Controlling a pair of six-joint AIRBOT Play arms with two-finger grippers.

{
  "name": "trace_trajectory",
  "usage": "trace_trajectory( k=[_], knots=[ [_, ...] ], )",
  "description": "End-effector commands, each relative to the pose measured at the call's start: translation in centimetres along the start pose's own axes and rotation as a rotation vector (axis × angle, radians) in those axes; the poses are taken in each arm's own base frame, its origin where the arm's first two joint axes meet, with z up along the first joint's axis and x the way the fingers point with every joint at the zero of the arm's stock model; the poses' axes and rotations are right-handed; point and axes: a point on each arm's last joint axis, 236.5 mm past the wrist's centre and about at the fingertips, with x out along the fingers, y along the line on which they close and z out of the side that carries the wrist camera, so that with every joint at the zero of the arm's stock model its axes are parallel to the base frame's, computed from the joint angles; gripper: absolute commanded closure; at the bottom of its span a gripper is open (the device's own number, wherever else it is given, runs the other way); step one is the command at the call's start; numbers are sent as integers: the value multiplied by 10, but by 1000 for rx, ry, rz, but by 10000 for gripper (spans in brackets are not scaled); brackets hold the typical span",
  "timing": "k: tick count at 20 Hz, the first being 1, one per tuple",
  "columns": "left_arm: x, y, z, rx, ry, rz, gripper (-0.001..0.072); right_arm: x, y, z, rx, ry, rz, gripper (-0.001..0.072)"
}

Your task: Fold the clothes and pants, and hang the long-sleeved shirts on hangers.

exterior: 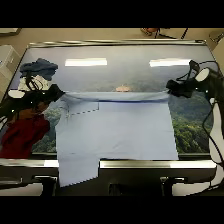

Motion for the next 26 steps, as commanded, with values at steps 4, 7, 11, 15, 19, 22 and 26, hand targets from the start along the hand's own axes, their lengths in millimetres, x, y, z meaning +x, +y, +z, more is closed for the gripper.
trace_trajectory(
  k=[4,7,11,15,19,22,26],
  knots=[
    [49,2,58,146,-79,-14,686,16,-1,92,48,-412,29,674],
    [63,8,50,141,-67,0,686,49,-13,65,93,-296,6,674],
    [68,-5,37,155,-26,-25,687,62,-24,39,141,-178,-9,674],
    [55,-32,29,191,32,-85,686,29,-57,39,165,-71,-33,674],
    [52,-27,-7,177,191,-104,688,18,-68,-2,87,115,-63,674],
    [6,-31,-13,244,274,-105,688,-22,-77,-24,-19,210,-144,674],
    [-22,20,-70,190,537,99,687,-43,-81,-80,-6,432,-166,673]
  ],
)
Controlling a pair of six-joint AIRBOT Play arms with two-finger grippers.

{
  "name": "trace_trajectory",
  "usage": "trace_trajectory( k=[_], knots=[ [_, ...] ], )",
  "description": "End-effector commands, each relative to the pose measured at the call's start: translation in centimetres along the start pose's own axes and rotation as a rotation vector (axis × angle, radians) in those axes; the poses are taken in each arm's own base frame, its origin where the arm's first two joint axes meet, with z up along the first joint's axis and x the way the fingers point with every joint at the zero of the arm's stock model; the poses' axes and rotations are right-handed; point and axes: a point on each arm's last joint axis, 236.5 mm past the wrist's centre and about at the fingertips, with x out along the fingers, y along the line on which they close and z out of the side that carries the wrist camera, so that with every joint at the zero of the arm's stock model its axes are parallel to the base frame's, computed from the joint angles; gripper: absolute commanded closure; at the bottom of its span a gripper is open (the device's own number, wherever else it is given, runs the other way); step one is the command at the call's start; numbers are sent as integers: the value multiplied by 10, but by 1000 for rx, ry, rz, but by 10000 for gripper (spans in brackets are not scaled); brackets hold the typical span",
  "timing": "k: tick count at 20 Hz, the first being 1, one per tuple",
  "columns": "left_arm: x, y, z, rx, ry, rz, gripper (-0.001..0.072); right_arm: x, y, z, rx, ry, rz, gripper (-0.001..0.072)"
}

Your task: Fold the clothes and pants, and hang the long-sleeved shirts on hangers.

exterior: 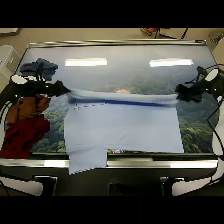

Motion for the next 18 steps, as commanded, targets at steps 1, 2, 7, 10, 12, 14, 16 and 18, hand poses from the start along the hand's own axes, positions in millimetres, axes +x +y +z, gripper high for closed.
trace_trajectory(
  k=[1,2,7,10,12,14,16,18],
  knots=[
    [1,24,-68,-73,244,94,688,3,-13,-55,-15,203,-41,673],
    [12,25,-82,-89,273,90,688,11,-16,-63,-7,233,-44,673],
    [21,34,-115,-111,361,108,688,21,-19,-65,-10,236,-47,673],
    [18,43,-117,-104,367,138,688,24,-21,-69,-7,257,-54,673],
    [21,47,-119,-105,375,148,688,28,-23,-72,-7,271,-61,672],
    [24,50,-121,-120,380,150,687,33,-24,-75,-3,292,-59,672],
    [25,52,-122,-124,383,150,686,36,-25,-70,-4,272,-61,672],
    [21,52,-120,-129,378,146,497,35,-25,-69,2,267,-62,500]
  ],
)
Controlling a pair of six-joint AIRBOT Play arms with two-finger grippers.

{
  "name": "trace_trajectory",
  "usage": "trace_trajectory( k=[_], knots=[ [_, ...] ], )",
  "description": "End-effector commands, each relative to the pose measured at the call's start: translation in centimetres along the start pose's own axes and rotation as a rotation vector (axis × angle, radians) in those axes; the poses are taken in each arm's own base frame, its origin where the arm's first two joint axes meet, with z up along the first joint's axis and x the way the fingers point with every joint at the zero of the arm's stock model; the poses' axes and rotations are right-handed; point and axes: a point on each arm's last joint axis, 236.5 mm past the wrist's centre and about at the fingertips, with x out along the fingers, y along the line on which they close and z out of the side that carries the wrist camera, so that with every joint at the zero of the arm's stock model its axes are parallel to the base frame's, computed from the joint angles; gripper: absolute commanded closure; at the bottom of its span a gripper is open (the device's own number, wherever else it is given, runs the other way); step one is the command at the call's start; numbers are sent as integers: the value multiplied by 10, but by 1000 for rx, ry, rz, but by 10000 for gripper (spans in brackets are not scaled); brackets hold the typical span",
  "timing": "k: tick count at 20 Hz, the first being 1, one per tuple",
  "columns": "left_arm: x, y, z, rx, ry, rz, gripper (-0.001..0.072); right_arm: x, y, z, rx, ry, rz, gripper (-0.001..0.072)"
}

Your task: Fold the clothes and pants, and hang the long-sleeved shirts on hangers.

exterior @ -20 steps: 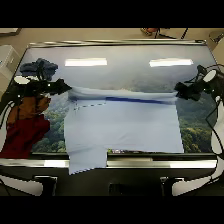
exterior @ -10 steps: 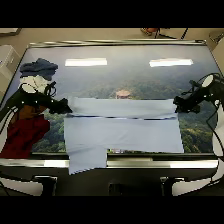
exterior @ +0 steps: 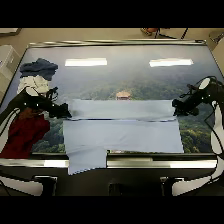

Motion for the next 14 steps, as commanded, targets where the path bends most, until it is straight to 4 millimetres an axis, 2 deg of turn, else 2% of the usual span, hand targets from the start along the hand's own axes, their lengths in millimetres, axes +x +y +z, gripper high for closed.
trace_trajectory(
  k=[1,2,3,4,6,7,8,10,12,14],
  knots=[
    [-8,2,-1,-9,6,-9,281,-5,-1,-1,6,7,-3,351],
    [-20,2,-2,-11,15,-19,191,-14,-3,-6,-23,29,-14,268],
    [-35,4,-4,-14,16,-28,191,-25,-11,-12,-45,54,-23,185],
    [-50,7,-5,-25,10,-35,191,-37,-23,-20,-3,78,-23,137],
    [-71,20,-25,-56,37,-29,195,-53,-44,-36,94,106,11,137],
    [-73,27,-40,-68,61,-9,199,-59,-54,-44,124,115,15,137],
    [-69,35,-61,-68,92,8,201,-61,-63,-52,155,117,20,137],
    [-45,39,-104,-82,137,1,202,-57,-70,-72,186,134,26,137],
    [-17,35,-144,-88,149,-43,202,-47,-68,-91,181,161,31,138],
    [-2,26,-174,-72,164,-98,202,-41,-65,-105,181,187,38,139]
  ],
)
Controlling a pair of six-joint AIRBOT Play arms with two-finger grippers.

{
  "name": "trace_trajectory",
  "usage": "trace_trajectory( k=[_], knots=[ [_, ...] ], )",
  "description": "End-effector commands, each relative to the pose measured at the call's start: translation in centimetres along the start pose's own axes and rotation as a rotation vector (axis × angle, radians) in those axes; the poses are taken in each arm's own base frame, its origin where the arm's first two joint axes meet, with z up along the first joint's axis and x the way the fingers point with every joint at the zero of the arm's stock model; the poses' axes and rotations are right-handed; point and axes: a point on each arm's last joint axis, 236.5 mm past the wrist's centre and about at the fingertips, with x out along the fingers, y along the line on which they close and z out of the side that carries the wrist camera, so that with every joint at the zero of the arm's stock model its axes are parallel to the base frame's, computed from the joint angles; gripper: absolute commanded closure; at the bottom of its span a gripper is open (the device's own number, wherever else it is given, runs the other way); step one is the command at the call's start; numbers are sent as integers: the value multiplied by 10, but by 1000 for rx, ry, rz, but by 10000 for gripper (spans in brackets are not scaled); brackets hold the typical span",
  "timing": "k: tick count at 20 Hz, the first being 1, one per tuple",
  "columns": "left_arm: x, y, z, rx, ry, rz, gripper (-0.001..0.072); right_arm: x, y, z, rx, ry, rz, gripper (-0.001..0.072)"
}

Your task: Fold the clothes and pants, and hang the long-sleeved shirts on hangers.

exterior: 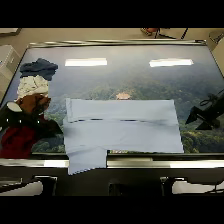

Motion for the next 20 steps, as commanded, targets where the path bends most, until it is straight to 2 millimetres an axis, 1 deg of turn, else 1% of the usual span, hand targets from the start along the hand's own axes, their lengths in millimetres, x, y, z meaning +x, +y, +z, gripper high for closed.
trace_trajectory(
  k=[1,2,3,6,8,10,11,15,16,17,18,19,20],
  knots=[
    [36,-3,-51,26,33,-71,203,11,-4,-25,8,45,11,141],
    [42,-5,-60,25,49,-89,228,12,-4,-27,8,47,11,145],
    [48,-6,-65,24,62,-97,234,11,-4,-28,8,49,11,145],
    [64,-13,-66,32,50,-114,234,9,-4,-31,6,50,11,146],
    [67,-15,-65,48,50,-102,234,8,-4,-32,2,49,11,146],
    [68,-17,-69,53,67,-107,235,8,-4,-32,-2,50,11,146],
    [69,-17,-72,52,77,-110,273,8,-4,-32,-2,50,11,146],
    [74,-18,-73,33,70,-121,285,8,-4,-30,-3,42,11,147],
    [76,-17,-76,24,75,-125,290,8,-4,-30,-3,43,11,147],
    [79,-16,-81,16,86,-128,309,8,-4,-30,-4,42,10,147],
    [82,-15,-86,8,98,-130,396,8,-5,-29,-4,39,6,147],
    [85,-13,-88,-2,99,-127,408,9,-6,-27,-3,29,2,147],
    [88,-9,-87,-9,85,-118,477,13,-6,-26,-1,27,3,147]
  ],
)
